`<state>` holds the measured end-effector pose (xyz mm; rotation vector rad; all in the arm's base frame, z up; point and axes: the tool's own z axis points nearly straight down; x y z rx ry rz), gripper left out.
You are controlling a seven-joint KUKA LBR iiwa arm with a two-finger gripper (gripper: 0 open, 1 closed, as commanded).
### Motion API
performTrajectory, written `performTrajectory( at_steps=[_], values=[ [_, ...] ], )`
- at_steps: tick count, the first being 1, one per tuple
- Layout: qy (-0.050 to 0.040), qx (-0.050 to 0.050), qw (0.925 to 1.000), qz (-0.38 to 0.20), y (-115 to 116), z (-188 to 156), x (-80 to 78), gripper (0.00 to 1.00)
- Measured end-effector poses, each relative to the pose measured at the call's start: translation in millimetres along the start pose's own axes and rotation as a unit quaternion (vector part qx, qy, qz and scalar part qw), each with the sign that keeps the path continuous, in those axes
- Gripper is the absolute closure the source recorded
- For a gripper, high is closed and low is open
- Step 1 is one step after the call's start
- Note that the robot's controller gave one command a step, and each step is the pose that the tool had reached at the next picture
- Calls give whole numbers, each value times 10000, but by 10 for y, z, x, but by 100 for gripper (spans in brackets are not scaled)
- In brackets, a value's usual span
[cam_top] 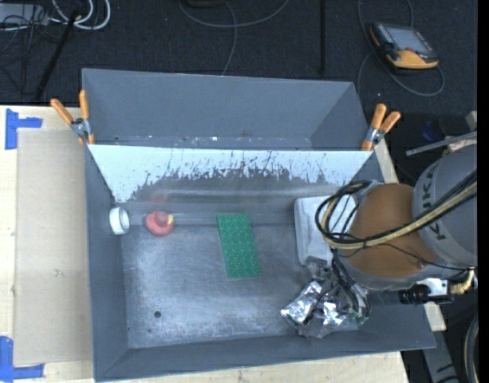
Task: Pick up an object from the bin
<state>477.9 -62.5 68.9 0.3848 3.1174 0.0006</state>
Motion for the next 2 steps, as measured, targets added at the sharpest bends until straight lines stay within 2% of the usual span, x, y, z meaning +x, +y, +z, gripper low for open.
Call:
performTrajectory(
  at_steps=[1,2],
  values=[
    [8,2,10000,-11,1,2,5,100],
    [-33,-4,10000,-39,5,-1018,-13,100]
  ],
)
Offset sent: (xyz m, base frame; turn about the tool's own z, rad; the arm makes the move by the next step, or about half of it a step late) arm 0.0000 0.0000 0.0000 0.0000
